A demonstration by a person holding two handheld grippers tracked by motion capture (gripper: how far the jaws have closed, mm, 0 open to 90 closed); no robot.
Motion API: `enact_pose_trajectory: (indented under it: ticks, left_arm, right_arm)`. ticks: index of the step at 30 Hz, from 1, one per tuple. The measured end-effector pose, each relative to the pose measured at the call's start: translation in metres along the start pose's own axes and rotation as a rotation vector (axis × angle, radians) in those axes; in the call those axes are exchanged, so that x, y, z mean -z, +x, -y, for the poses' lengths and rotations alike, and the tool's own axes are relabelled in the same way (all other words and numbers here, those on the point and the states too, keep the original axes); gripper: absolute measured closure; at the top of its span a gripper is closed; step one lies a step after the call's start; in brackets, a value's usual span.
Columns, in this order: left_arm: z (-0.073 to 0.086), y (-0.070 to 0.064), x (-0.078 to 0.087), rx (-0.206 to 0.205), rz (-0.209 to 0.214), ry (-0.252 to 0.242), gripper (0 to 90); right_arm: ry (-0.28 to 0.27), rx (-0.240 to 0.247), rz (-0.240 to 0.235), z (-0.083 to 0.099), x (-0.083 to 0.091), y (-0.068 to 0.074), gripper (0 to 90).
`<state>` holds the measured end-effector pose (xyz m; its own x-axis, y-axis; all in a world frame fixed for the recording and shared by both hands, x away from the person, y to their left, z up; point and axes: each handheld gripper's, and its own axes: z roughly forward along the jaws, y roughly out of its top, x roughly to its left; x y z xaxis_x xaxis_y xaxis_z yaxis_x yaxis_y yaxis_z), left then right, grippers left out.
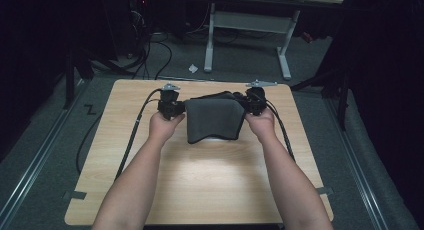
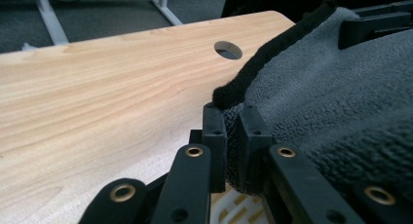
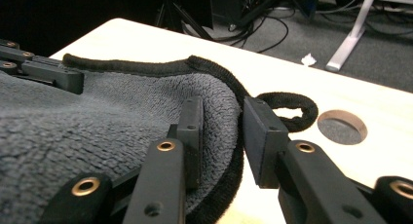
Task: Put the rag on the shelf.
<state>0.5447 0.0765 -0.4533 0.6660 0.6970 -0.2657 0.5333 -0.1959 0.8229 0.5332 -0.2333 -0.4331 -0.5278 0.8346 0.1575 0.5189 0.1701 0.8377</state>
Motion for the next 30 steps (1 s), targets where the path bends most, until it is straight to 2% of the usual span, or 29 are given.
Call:
enact_pose_trajectory:
  ticks: [6, 8, 11, 14, 17, 21, 30]
  left_arm:
    - [0.003, 0.001, 0.001, -0.005, 0.003, 0.006, 81.4]
    - [0.005, 0.001, 0.001, -0.001, 0.003, 0.006, 81.1]
    - [0.006, 0.003, 0.000, 0.012, -0.001, 0.013, 78.0]
    - [0.005, 0.003, 0.001, 0.023, -0.015, 0.014, 72.0]
    - [0.005, 0.002, 0.002, 0.002, -0.040, 0.019, 71.1]
    - [0.005, 0.003, 0.002, 0.002, -0.053, 0.030, 68.1]
    - [0.000, 0.005, 0.010, 0.013, -0.072, -0.007, 67.5]
  right_arm:
    - [0.022, -0.050, -0.010, 0.003, -0.002, -0.006, 62.2]
    - [0.033, -0.070, -0.020, 0.004, -0.004, -0.008, 60.0]
    - [0.051, -0.097, -0.009, 0.005, -0.006, -0.012, 53.9]
    - [0.054, -0.092, 0.011, 0.005, -0.005, -0.013, 51.3]
    - [0.050, -0.058, 0.039, 0.002, -0.002, -0.012, 50.9]
    - [0.038, -0.052, 0.053, -0.002, 0.002, -0.012, 49.6]
    - [0.002, -0.042, 0.074, -0.011, 0.013, -0.015, 49.8]
